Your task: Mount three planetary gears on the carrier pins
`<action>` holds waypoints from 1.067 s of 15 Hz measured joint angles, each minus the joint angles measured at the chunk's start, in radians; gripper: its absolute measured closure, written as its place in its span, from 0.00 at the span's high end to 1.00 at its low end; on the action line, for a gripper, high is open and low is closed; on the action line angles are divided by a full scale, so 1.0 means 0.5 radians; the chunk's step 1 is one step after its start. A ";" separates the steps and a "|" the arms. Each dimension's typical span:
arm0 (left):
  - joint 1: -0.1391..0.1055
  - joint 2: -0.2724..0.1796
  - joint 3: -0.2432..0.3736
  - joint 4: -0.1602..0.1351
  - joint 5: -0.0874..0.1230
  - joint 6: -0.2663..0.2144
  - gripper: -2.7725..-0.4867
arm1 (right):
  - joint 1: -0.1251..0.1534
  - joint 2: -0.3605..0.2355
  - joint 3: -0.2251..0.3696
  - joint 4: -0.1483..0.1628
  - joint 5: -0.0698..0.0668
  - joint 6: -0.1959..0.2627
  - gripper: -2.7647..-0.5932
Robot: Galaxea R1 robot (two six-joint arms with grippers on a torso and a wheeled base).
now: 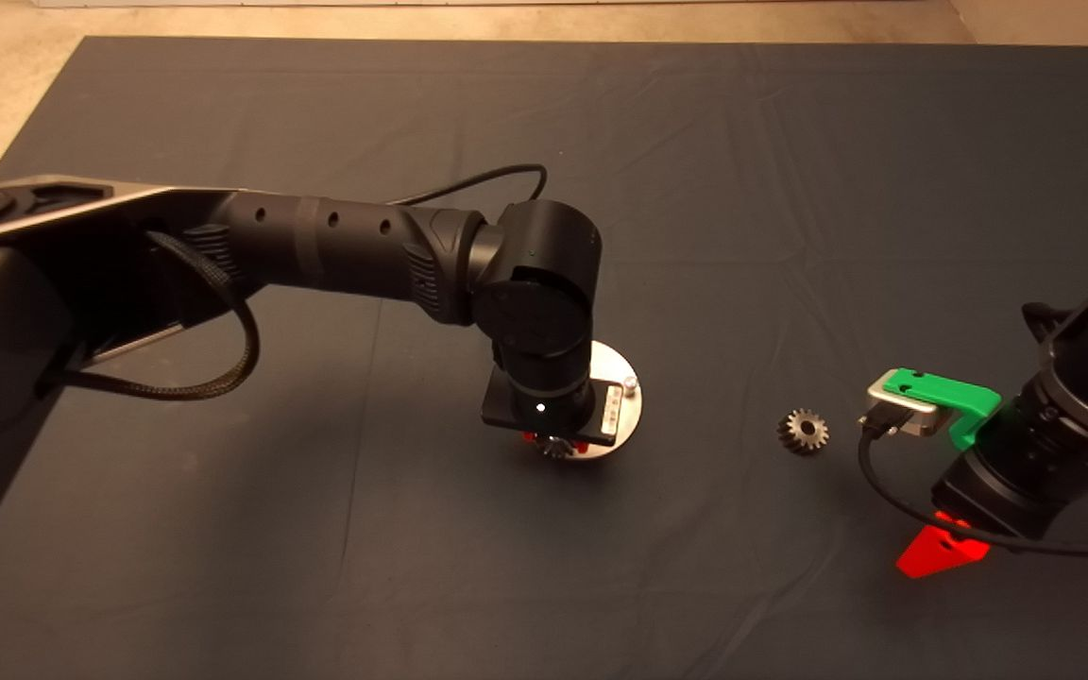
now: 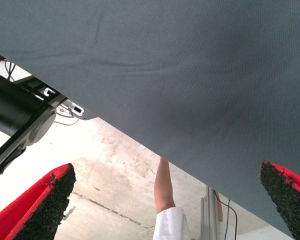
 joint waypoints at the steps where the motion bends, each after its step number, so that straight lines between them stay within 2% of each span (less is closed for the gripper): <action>1: 0.000 0.000 -0.016 0.000 0.000 0.008 0.14 | 0.000 0.000 0.000 0.000 0.000 0.000 0.99; 11: 0.000 0.080 -0.145 -0.049 0.000 0.068 0.14 | 0.000 0.001 0.001 0.000 0.001 0.000 0.99; 16: 0.000 0.093 -0.160 -0.058 -0.001 0.072 0.14 | 0.000 0.000 0.001 0.000 0.001 0.000 0.99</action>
